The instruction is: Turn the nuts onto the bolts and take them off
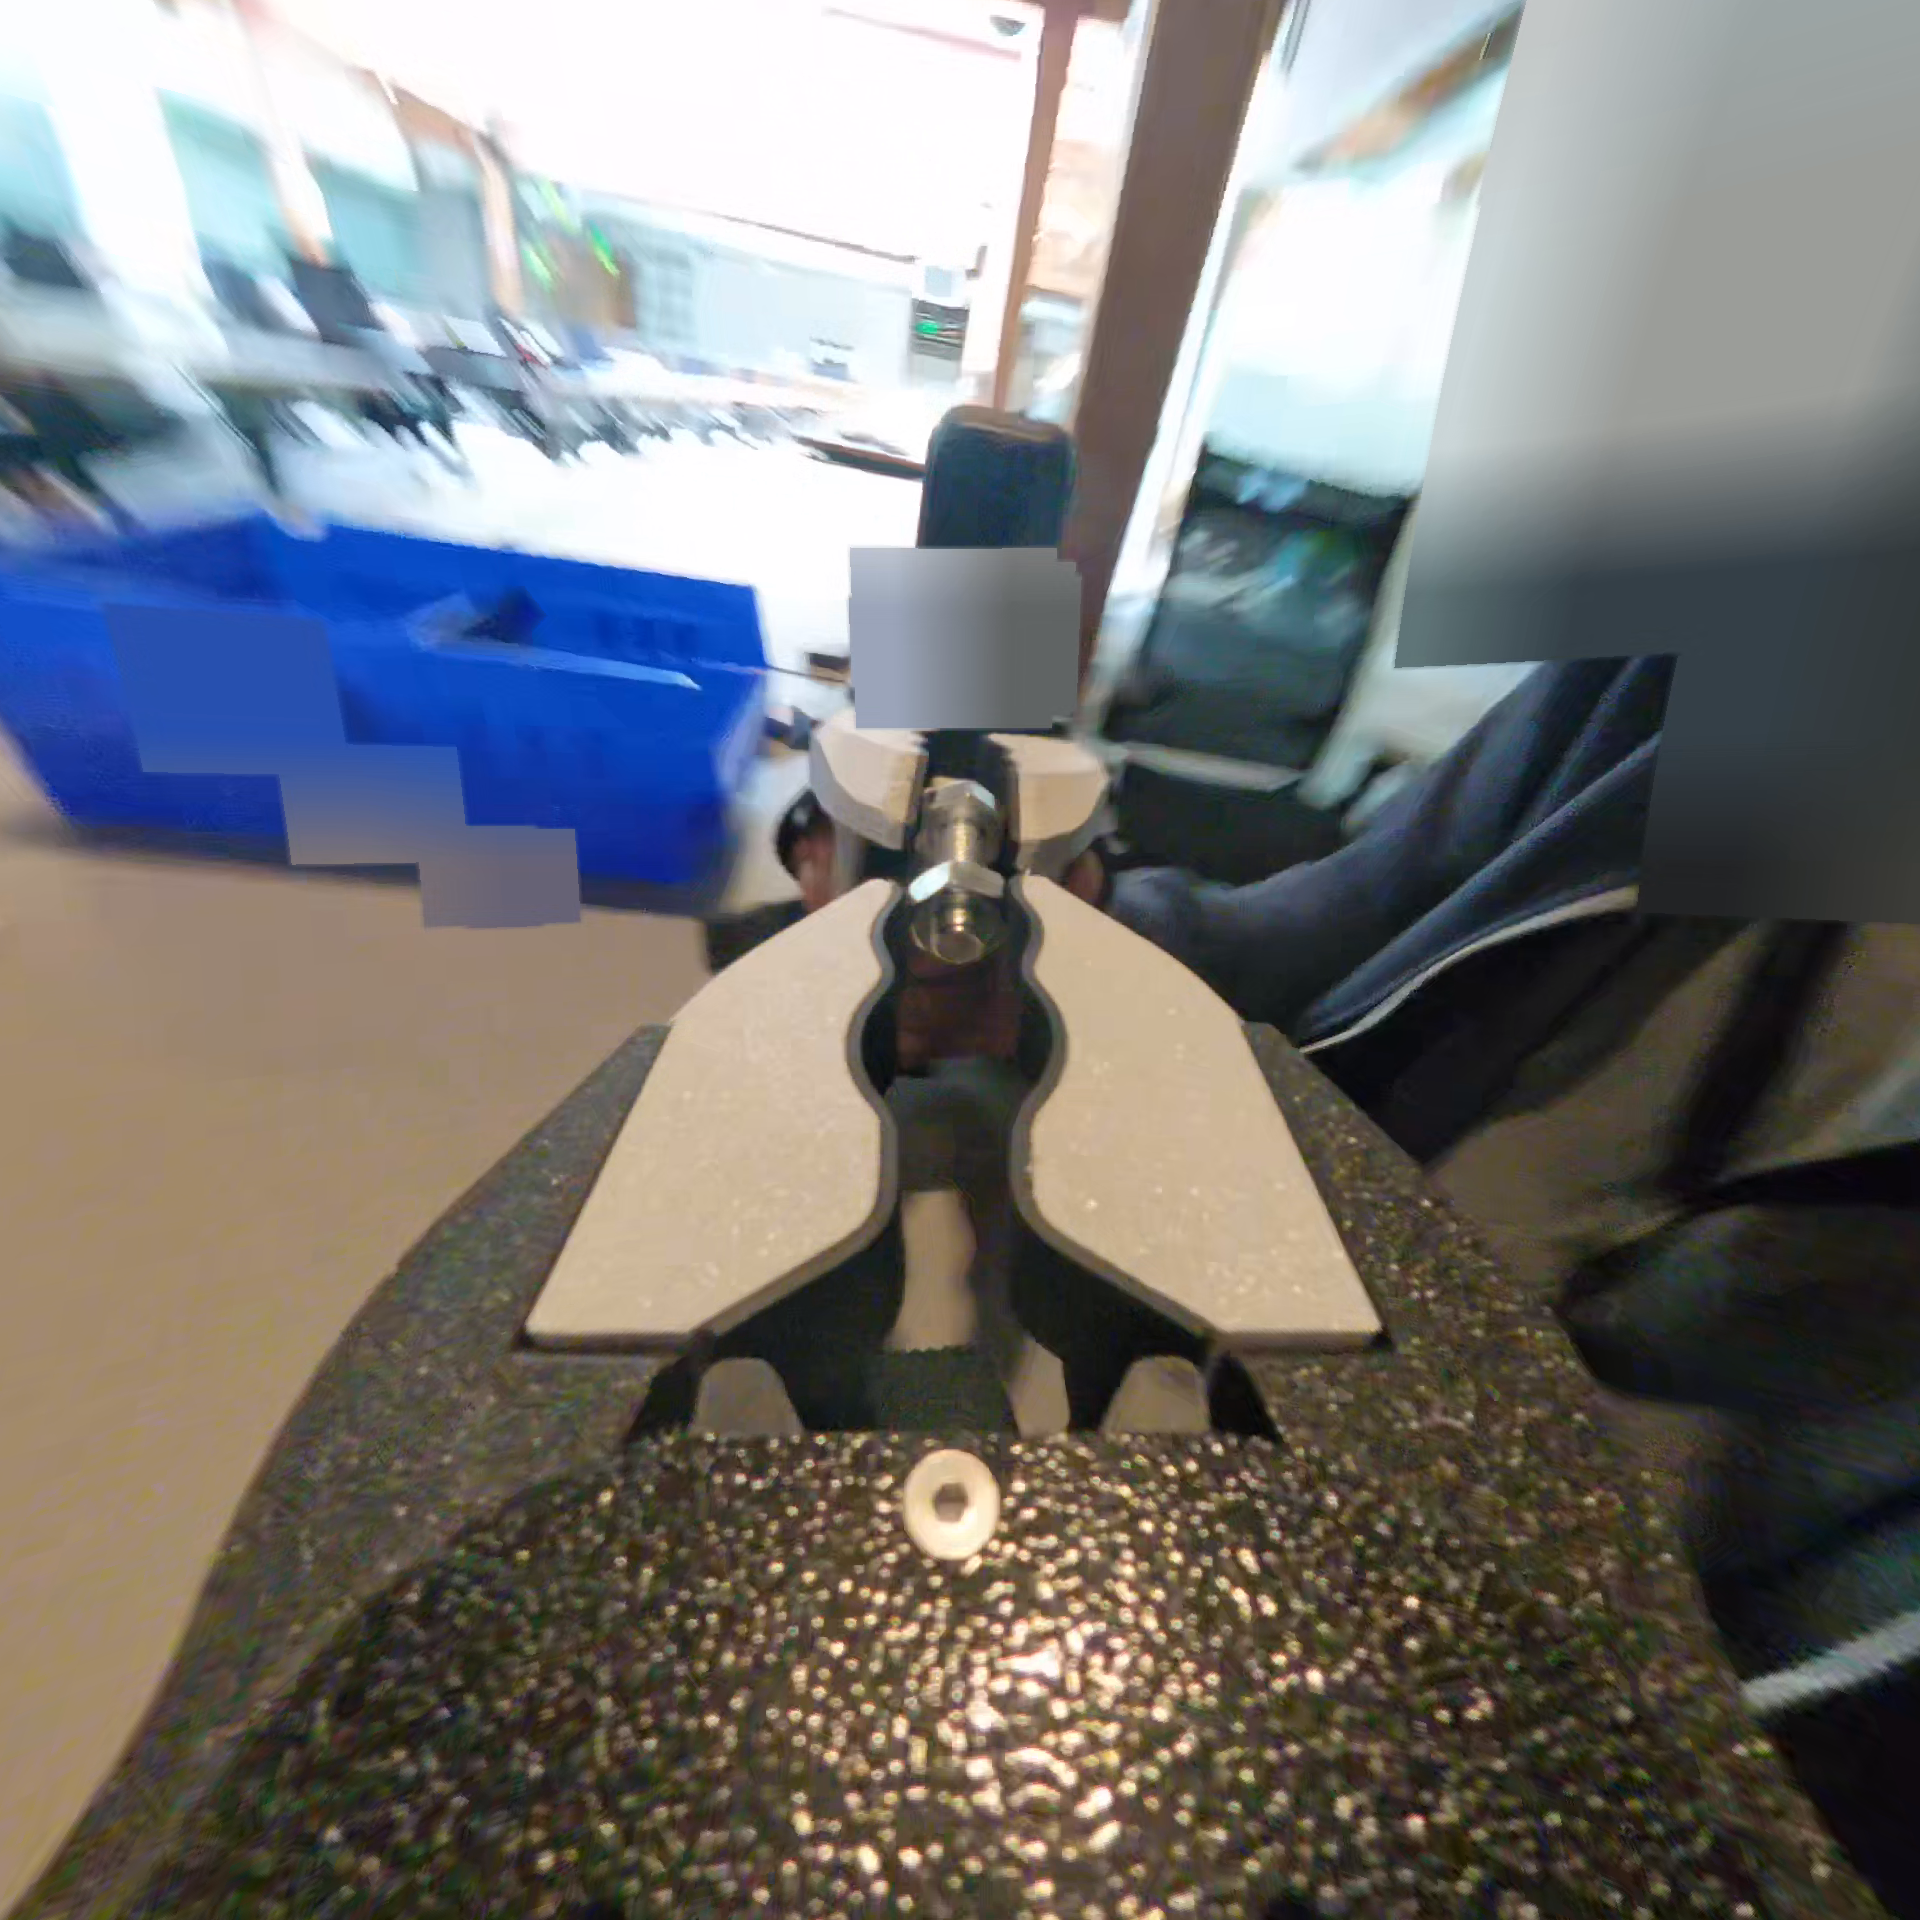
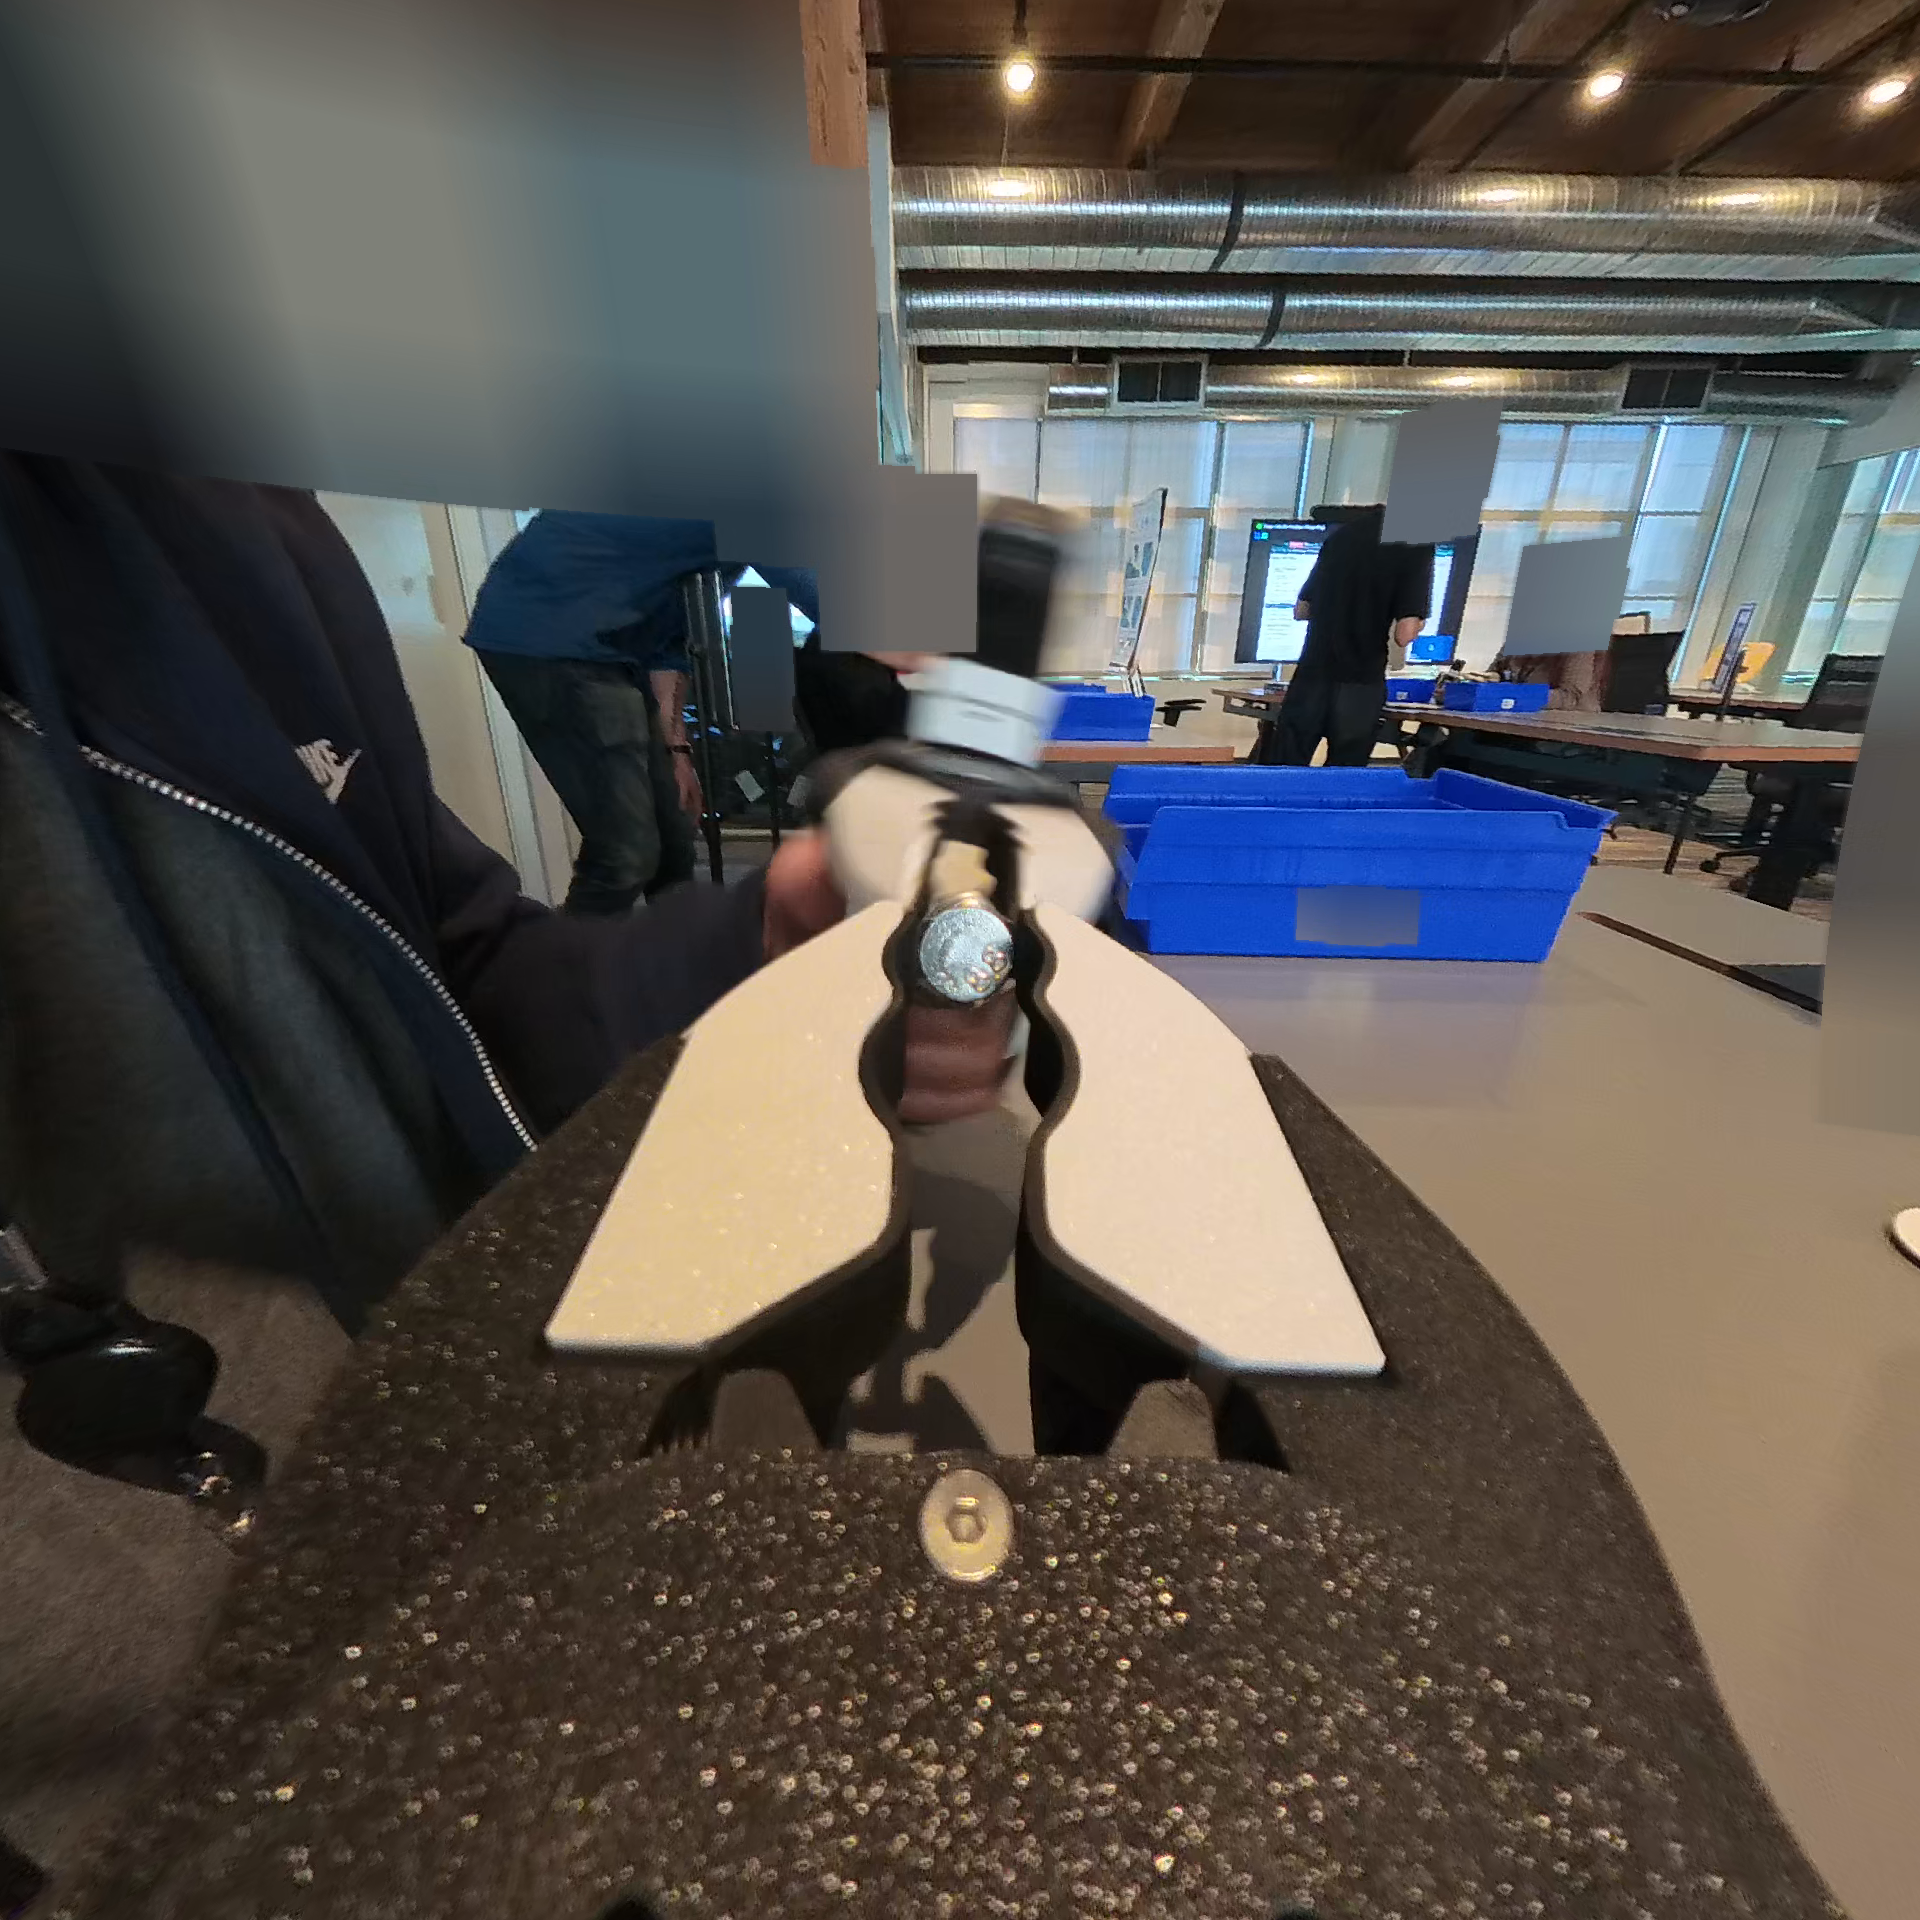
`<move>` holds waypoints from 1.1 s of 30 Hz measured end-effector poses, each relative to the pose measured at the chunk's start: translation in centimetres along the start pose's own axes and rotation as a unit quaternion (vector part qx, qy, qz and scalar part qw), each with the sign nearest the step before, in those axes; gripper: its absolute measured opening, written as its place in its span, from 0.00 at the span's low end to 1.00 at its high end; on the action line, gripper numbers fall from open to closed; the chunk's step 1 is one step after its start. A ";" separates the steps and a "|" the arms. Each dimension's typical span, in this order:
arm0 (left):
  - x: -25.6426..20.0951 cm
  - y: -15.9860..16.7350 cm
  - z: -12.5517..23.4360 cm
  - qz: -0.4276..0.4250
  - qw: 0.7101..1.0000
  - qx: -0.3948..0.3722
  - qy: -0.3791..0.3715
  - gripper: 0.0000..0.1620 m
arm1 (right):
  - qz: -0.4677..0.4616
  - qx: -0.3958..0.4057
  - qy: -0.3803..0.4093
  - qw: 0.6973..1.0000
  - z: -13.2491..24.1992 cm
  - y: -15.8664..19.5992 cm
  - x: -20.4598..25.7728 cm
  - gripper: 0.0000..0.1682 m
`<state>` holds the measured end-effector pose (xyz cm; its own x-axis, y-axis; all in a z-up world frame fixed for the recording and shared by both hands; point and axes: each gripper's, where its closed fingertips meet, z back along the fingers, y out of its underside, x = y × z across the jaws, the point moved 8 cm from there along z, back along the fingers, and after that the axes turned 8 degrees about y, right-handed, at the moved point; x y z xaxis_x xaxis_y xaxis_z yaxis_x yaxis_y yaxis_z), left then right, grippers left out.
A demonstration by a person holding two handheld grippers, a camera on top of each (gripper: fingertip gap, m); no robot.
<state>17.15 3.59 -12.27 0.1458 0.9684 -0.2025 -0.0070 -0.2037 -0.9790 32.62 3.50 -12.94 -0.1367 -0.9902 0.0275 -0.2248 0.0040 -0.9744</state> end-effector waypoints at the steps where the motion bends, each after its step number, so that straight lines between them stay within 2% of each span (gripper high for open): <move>1: 0.4 0.1 0.1 0.094 0.995 -0.018 0.034 0.10 | 0.002 0.001 0.000 1.000 0.0 0.0 0.1 0.10; 2: 0.8 0.3 0.2 0.170 0.983 -0.037 0.063 0.10 | 0.005 0.003 0.001 1.000 -0.1 0.0 0.1 0.10; 4: 1.3 0.9 0.2 0.240 0.963 -0.071 0.102 0.10 | 0.005 0.004 0.002 1.000 -0.1 0.0 0.1 0.10; 7: 1.4 1.1 0.1 0.233 0.961 -0.086 0.120 0.12 | 0.002 -0.001 0.003 1.000 0.0 0.0 0.0 0.10; 8: 1.3 1.0 0.1 0.215 0.966 -0.077 0.121 0.16 | 0.000 -0.002 0.005 1.000 0.1 0.0 -0.1 0.10; 10: 1.1 0.8 0.1 0.152 0.982 -0.054 0.095 0.26 | -0.005 -0.007 0.004 1.000 0.1 -0.1 -0.1 0.10; 13: 0.9 0.2 0.5 -0.016 0.999 -0.040 -0.011 0.28 | -0.008 -0.009 0.003 1.000 0.2 -0.1 -0.2 0.10; 16: -0.2 0.0 0.4 -0.182 0.981 -0.015 -0.064 0.25 | -0.009 -0.010 0.002 1.000 0.2 -0.1 -0.2 0.10; 20: -0.9 0.2 -0.2 -0.259 0.963 0.019 -0.079 0.23 | -0.010 -0.010 0.001 1.000 0.2 -0.1 -0.2 0.10; 23: -1.0 0.2 -0.3 -0.264 0.961 0.013 -0.078 0.20 | -0.009 -0.008 -0.001 1.000 0.1 -0.1 -0.1 0.10; 26: -0.9 0.3 -0.5 -0.259 0.962 0.021 -0.079 0.11 | -0.008 -0.005 -0.002 1.000 0.0 0.0 -0.1 0.10; 28: -0.9 0.3 -0.5 -0.245 0.966 0.024 -0.079 0.11 | -0.006 -0.005 -0.001 1.000 0.1 0.0 -0.1 0.10; 31: -0.6 0.0 -0.4 -0.160 0.985 0.025 -0.056 0.11 | -0.004 -0.004 0.002 1.000 0.0 0.0 -0.1 0.10; 33: -0.2 -0.2 -0.3 -0.044 0.999 0.009 -0.023 0.11 | -0.004 -0.005 0.002 1.000 0.1 -0.1 -0.1 0.10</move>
<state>17.45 3.40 -12.07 0.1009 0.9881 -0.1157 -0.0134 -0.1150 -0.9933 32.74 3.59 -12.89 -0.1388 -0.9896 0.0367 -0.2364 -0.0029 -0.9716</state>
